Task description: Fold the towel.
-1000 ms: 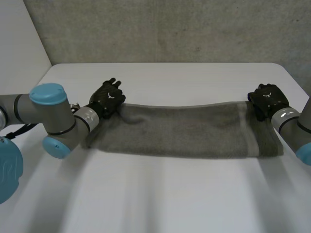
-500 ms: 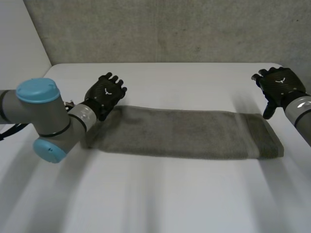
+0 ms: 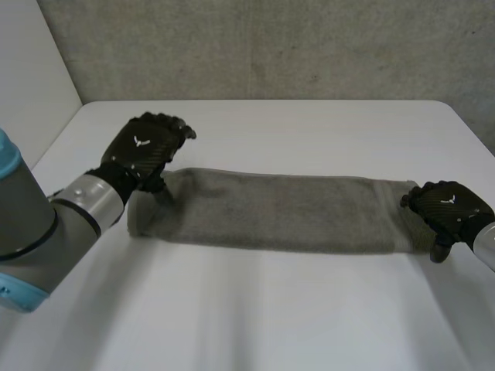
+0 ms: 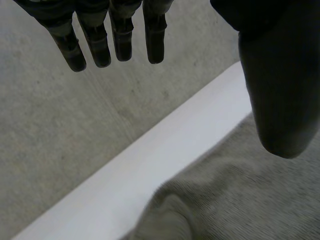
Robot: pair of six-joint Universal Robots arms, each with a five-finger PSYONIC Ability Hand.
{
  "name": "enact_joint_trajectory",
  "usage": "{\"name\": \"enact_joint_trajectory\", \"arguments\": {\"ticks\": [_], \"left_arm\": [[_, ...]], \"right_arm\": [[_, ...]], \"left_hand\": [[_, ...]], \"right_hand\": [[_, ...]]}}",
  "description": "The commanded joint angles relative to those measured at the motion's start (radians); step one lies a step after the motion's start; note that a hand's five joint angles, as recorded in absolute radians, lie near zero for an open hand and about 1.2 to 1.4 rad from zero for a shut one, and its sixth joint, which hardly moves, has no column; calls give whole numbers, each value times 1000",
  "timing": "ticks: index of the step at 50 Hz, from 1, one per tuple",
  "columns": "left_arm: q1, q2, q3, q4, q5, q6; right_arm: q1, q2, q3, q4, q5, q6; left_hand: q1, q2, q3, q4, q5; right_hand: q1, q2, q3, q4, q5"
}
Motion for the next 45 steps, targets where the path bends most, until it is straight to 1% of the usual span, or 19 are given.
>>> {"name": "enact_joint_trajectory", "arguments": {"ticks": [1,5,9,11,14,15,16,17,19,20,21,22,23,25,31,33,39,43,45], "left_arm": [[8,-54,-38,49,-30,11],[12,-91,-35,72,-45,10],[17,-94,-34,78,-51,10],[18,-95,-34,80,-51,10],[20,-106,-32,88,-53,10],[20,-106,-32,88,-53,10],[20,-112,-31,91,-55,10],[20,-120,-31,94,-56,10],[20,-127,-29,97,-65,10],[20,-138,-26,101,-80,10],[20,-138,-26,101,-81,10],[20,-149,-22,108,-97,10],[20,-149,-22,108,-97,10],[20,-175,-14,121,-130,11],[20,-219,6,151,-145,14],[20,-258,30,166,-154,17],[21,-310,72,154,-202,31],[21,-313,69,143,-213,48],[18,-313,63,132,-217,77]], "right_arm": [[-9,72,-9,-97,7,0],[-9,99,-12,-125,8,1],[-9,115,-17,-126,8,0],[-9,125,-19,-129,8,-2],[-9,127,-22,-128,8,-2],[-9,127,-23,-128,7,-2],[-9,130,-23,-128,4,-2],[-9,130,-23,-128,4,-2],[-7,138,-25,-129,2,-3],[-7,138,-25,-129,2,-3],[-9,139,-25,-129,2,-3],[-9,139,-25,-129,2,-3],[-9,138,-26,-129,1,-3],[-9,138,-31,-129,2,-3],[-24,132,-32,-128,10,-3],[-32,127,-32,-126,8,-3],[-65,98,-29,-125,4,-2],[-78,90,-28,-125,-4,-3],[-81,86,-28,-125,-2,-3]], "left_hand": [[-35,-31,-48,-54,-7],[-38,-34,-48,-54,-10],[-38,-34,-48,-54,-10],[-38,-34,-48,-54,-10],[-38,-34,-48,-54,-10],[-38,-34,-48,-54,-10],[-38,-34,-48,-54,-10],[-38,-34,-48,-54,-10],[-38,-34,-48,-54,-10],[-38,-34,-48,-54,-10],[-38,-34,-48,-54,-10],[-38,-34,-48,-54,-10],[-38,-34,-48,-54,-10],[-41,-36,-48,-54,-13],[-41,-36,-48,-54,-13],[-41,-36,-48,-54,-13],[-46,-42,-48,-54,-18],[-43,-39,-48,-54,-16],[-38,-34,-48,-54,-10]], "right_hand": [[115,120,-46,-76,103],[165,170,-46,-76,153],[206,211,-46,-76,194],[291,296,-46,-76,279],[335,341,-46,-76,324],[399,405,-46,-76,388],[522,527,-46,-76,510],[523,528,-46,-76,511],[789,794,-46,-76,777],[790,796,-46,-76,779],[982,987,-46,-76,970],[984,989,-46,-76,972],[1055,1061,-46,-76,1044],[1056,1062,-46,-76,1045],[1056,1062,-46,-76,1045],[1056,1062,-46,-76,1045],[1056,1062,-46,-76,1045],[1056,1062,-46,-76,1045],[1056,1062,-46,-76,1045]]}}
